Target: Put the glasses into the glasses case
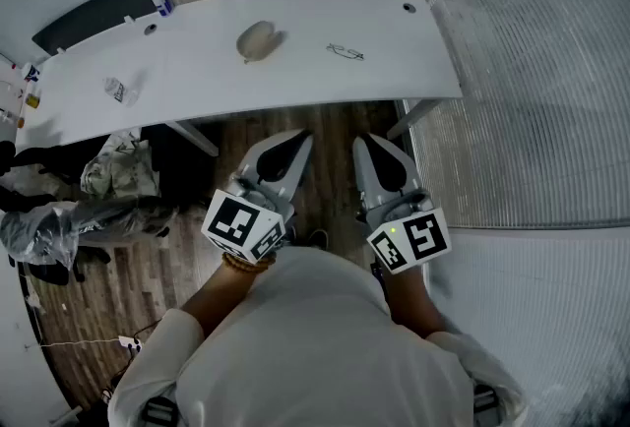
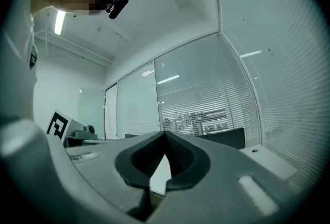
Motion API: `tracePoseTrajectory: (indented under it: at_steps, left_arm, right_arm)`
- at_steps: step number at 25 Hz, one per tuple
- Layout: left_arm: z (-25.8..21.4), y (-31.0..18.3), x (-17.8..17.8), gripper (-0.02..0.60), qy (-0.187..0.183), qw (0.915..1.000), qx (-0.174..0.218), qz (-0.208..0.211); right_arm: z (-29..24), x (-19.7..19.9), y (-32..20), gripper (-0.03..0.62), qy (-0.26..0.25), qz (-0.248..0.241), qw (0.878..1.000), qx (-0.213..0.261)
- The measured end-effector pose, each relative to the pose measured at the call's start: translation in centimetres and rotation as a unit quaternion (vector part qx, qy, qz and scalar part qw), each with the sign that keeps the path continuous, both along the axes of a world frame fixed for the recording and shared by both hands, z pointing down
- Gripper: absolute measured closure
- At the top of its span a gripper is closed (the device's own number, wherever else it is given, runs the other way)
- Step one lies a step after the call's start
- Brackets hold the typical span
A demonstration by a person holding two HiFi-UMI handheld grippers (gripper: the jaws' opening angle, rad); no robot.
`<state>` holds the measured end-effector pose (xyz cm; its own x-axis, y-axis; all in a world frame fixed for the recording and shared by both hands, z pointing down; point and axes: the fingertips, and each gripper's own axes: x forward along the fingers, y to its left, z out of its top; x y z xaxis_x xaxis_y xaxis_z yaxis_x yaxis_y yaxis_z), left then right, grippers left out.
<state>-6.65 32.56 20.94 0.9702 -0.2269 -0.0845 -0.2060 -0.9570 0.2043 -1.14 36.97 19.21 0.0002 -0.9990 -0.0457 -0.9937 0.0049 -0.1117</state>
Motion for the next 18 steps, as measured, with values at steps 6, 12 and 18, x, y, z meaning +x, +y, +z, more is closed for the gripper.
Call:
tracePoseTrajectory:
  at_steps: [6, 12, 18]
  left_arm:
    - [0.1, -0.6, 0.2, 0.581, -0.001, 1.0000, 0.002, 0.002]
    - [0.1, -1.3, 0.2, 0.581, -0.004, 1.0000, 0.000, 0.001]
    - [0.0, -1.4, 0.9, 0.581, -0.008, 0.9999, -0.009, 0.001]
  right_arm:
    - [0.1, 0.0, -0.6, 0.595, -0.001, -0.005, 1.000, -0.001]
    - [0.0, 0.5, -1.3, 0.594, -0.009, 0.000, 1.000, 0.005]
    - [-0.1, 0.9, -1.5, 0.592, -0.005, -0.004, 1.000, 0.005]
